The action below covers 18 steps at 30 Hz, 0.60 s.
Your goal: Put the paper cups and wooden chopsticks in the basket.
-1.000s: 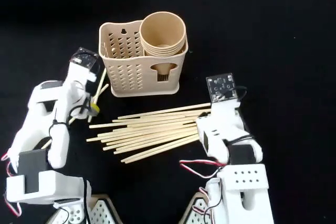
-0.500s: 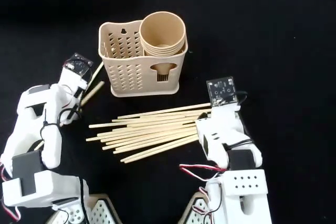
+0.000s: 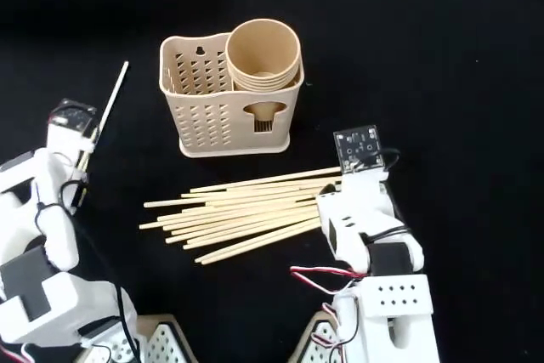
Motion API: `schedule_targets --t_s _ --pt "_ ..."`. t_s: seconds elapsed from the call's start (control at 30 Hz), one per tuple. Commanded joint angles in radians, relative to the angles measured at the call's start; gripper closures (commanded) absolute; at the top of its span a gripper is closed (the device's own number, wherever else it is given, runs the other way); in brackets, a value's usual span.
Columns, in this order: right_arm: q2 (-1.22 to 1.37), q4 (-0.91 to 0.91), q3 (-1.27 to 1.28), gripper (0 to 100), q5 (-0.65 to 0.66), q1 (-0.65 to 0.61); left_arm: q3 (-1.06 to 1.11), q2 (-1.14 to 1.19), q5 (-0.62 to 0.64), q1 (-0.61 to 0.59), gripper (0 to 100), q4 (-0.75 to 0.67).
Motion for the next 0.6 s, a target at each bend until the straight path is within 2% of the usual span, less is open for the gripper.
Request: schedule_targets --t_s 0.0,0.2,0.47,0.57 --pt "-0.010 -0.020 -0.005 86.8 -0.003 -0.009 -0.027 -0.012 -0.011 -0.041 97 0.118" --pt "-0.010 -0.020 -0.005 86.7 -0.003 -0.009 -0.090 -0.014 -0.005 -0.044 97 0.226" --pt "-0.010 -0.020 -0.005 86.7 -0.003 -0.009 -0.275 -0.014 0.064 0.076 97 0.377" --pt "-0.010 -0.020 -0.005 86.7 -0.003 -0.009 -0.361 -0.012 0.132 0.111 97 0.393"
